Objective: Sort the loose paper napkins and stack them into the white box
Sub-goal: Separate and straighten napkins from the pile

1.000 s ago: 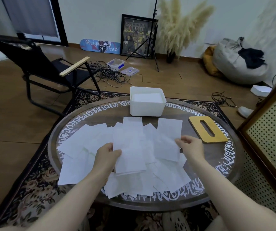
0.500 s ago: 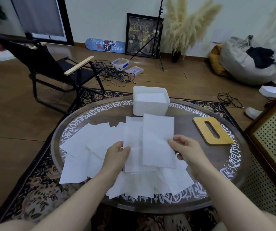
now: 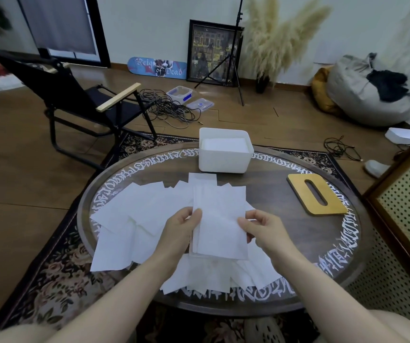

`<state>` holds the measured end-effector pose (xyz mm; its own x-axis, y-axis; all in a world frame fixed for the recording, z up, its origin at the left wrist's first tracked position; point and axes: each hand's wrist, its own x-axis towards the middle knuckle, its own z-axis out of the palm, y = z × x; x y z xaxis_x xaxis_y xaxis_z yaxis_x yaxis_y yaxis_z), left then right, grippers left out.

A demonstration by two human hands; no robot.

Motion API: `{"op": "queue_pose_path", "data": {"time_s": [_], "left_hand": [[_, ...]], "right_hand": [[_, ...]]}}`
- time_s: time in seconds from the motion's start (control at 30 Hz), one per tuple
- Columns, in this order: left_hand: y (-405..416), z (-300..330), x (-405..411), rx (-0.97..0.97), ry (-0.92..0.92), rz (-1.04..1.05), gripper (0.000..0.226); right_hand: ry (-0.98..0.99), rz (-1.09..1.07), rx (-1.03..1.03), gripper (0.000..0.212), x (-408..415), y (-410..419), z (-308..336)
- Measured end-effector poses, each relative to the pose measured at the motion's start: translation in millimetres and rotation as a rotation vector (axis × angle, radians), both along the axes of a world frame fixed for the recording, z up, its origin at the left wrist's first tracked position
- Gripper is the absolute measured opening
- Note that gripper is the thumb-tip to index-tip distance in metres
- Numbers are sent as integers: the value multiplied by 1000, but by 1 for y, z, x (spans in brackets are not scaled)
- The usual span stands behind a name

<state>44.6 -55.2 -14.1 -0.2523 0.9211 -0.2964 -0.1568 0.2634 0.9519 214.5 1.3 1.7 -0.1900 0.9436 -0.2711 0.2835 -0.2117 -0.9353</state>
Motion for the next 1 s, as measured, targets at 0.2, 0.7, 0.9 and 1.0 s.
{"op": "queue_pose_path", "data": {"time_s": [0.2, 0.7, 0.9, 1.0], "left_hand": [[-1, -3, -4, 19, -15, -12, 22], [0, -5, -20, 45, 322, -335, 14], [-2, -8, -20, 89, 582, -319, 15], [-2, -7, -24, 127, 537, -198, 6]], "right_hand": [[-28, 18, 10, 10, -4, 0, -4], [-134, 231, 182, 56, 8, 13, -7], [-75, 361, 88, 45, 5, 9, -17], [84, 260, 24, 25, 4, 7, -19]]}}
